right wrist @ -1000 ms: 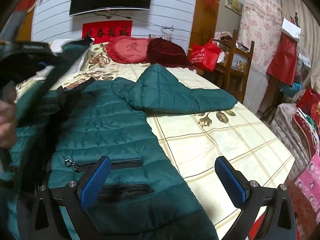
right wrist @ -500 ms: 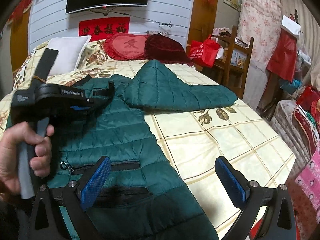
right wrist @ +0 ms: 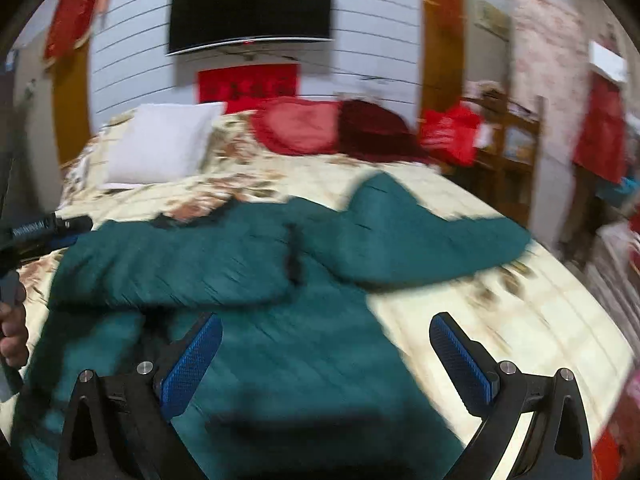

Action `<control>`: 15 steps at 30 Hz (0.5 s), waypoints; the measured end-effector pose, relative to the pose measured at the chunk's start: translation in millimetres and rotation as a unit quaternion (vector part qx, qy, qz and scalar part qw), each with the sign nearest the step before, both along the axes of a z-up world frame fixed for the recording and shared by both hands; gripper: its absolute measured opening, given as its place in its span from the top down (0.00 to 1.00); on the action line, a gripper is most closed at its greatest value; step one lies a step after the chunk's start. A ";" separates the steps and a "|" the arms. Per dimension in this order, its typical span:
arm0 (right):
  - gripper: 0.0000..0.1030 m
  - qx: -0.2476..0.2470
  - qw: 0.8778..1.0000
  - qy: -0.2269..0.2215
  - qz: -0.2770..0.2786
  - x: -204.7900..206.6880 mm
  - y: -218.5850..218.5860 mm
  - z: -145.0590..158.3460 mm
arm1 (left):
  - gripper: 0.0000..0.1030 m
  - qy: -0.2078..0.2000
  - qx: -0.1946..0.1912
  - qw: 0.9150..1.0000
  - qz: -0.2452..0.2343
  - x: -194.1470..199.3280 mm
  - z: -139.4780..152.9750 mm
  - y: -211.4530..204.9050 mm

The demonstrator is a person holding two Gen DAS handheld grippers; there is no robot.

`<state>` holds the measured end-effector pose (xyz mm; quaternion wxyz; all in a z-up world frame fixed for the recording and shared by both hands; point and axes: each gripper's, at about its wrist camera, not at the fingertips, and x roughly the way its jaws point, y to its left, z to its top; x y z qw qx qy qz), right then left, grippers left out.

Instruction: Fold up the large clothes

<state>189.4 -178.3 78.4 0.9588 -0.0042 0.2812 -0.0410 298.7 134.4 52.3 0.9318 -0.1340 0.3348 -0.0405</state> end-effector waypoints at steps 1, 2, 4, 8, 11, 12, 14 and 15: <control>0.00 -0.001 0.999 0.001 0.032 21.5 21.4 4.6 | 0.42 0.016 0.002 1.000 0.016 5.9 -6.3 9.3; 0.00 0.005 0.998 0.007 0.057 37.5 37.5 6.7 | 0.42 0.031 0.005 0.999 0.024 10.7 -13.5 14.6; 0.00 0.025 0.994 0.016 0.108 71.5 74.2 8.5 | 0.42 0.053 0.015 0.998 0.037 17.2 -27.5 18.2; 0.00 0.061 0.980 0.070 0.177 123.2 115.4 -15.8 | 0.42 0.077 0.025 0.996 0.044 15.7 -52.2 7.5; 0.00 0.072 0.975 0.128 0.168 150.4 103.7 -51.1 | 0.42 0.071 0.029 0.996 0.037 9.2 -56.5 -0.4; 0.00 0.069 0.973 0.153 0.156 159.2 91.1 -64.1 | 0.42 0.073 0.019 0.997 0.031 7.8 -58.0 -3.2; 0.01 0.086 0.971 0.173 0.139 168.9 60.7 -75.9 | 0.42 0.079 0.014 0.996 0.030 8.7 -61.8 -7.8; 0.02 0.095 0.972 0.176 0.128 173.2 44.3 -76.9 | 0.42 0.082 0.017 0.996 0.028 6.3 -62.6 -12.7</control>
